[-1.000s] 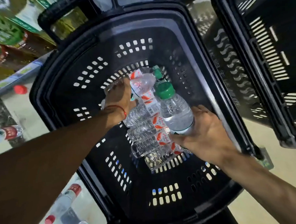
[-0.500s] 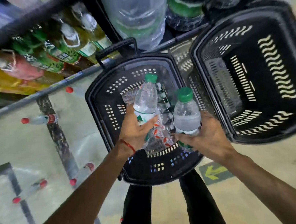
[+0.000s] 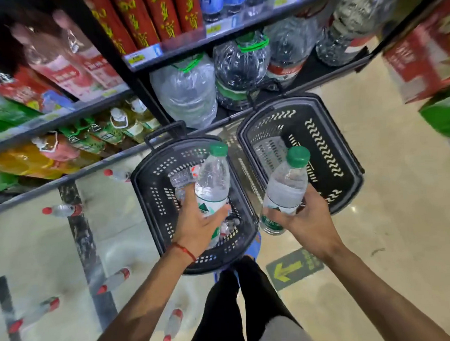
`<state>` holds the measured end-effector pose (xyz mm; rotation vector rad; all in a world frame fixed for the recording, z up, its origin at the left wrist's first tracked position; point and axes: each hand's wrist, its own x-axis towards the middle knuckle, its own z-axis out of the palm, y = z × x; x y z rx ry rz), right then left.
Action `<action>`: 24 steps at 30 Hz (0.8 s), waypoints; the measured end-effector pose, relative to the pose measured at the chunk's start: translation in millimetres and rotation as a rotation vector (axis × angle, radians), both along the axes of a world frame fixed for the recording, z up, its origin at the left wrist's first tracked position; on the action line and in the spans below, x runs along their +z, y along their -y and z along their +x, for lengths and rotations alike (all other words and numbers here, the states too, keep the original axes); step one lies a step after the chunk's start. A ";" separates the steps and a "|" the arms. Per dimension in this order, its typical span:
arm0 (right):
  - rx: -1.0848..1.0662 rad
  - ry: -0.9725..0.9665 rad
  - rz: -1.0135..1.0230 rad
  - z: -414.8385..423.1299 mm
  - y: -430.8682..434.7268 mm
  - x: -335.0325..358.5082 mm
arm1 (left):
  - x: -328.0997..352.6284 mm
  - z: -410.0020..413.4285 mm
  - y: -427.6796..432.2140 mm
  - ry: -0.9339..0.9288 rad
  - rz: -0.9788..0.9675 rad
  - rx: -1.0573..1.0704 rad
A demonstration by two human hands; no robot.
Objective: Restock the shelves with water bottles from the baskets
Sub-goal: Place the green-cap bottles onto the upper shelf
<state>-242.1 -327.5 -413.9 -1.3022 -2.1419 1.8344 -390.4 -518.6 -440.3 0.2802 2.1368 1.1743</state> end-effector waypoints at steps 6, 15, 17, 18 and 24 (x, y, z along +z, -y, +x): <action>-0.193 -0.066 0.059 32.3 8.3 74.5 | 66.7 12.3 -20.6 0.026 0.094 -0.087; -0.322 -0.173 0.125 74.3 -15.3 155.6 | 148.5 28.1 -79.6 0.004 0.225 -0.231; -0.333 -0.209 0.109 83.6 -28.4 167.5 | 160.1 34.9 -96.9 0.004 0.253 -0.253; -0.339 -0.229 0.110 88.5 -36.6 172.6 | 164.8 39.2 -107.3 -0.011 0.262 -0.275; -0.332 -0.322 0.131 126.1 -109.9 186.1 | 184.5 75.2 -181.2 -0.098 0.280 -0.299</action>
